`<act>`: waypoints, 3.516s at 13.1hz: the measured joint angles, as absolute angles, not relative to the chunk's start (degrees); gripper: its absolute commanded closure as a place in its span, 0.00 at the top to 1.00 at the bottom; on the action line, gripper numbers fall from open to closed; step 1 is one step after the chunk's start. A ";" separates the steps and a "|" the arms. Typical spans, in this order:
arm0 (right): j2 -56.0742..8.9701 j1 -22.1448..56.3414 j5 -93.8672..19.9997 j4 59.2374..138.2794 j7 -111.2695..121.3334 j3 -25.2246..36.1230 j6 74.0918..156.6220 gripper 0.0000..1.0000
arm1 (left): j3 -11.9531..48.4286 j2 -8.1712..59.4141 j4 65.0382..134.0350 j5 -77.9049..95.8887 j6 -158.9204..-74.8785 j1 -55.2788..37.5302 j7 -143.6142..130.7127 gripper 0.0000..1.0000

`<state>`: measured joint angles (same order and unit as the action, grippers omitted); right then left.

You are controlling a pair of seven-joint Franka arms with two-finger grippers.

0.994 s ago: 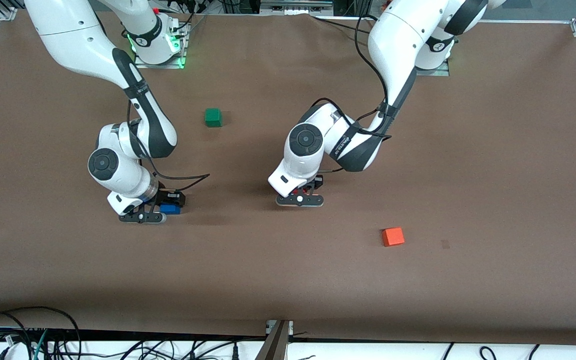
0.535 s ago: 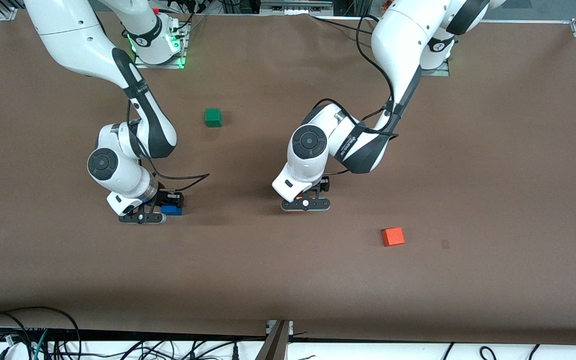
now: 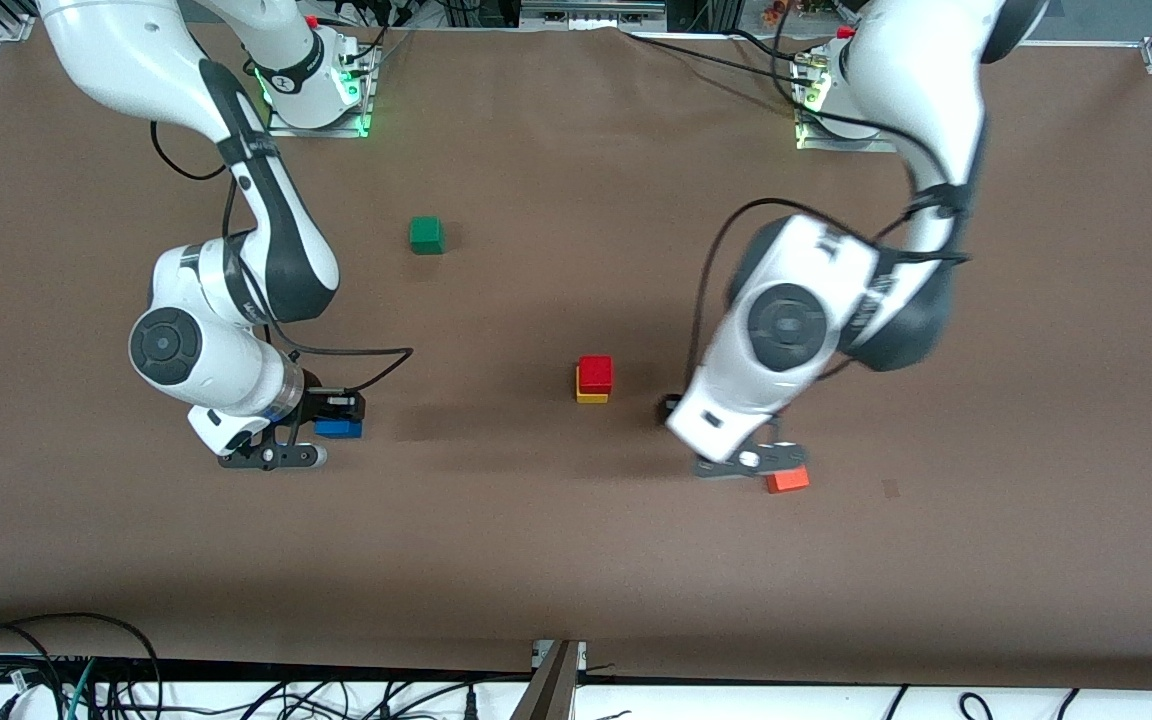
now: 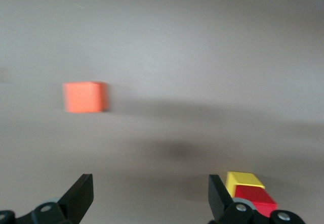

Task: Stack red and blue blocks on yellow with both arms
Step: 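Carry the blue cube over the stack while the left gripper withdraws, then lower the blue cube onto the red cube and open the right gripper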

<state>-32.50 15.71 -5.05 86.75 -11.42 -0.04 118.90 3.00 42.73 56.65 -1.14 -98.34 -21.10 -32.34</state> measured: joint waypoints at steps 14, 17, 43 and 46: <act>-45.32 43.52 -0.96 64.65 -38.73 0.14 115.77 0.47 | 3.23 18.95 67.80 -0.95 -80.00 5.40 2.01 1.00; -46.40 44.15 1.10 64.33 -38.82 0.26 116.28 0.47 | 4.28 14.40 73.18 -2.30 -80.53 3.41 2.00 1.00; -48.71 45.33 2.59 64.25 -38.82 0.37 118.64 1.00 | 4.38 8.64 84.38 0.10 -84.47 4.19 1.42 1.00; -48.69 45.33 2.59 63.73 -39.55 0.81 117.34 1.00 | 4.38 8.65 84.38 0.10 -84.47 4.22 1.41 1.00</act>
<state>-48.69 45.33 2.59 63.73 -39.55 0.81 117.34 4.38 8.65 84.38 0.10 -84.47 4.22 1.41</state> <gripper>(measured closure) 0.084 0.000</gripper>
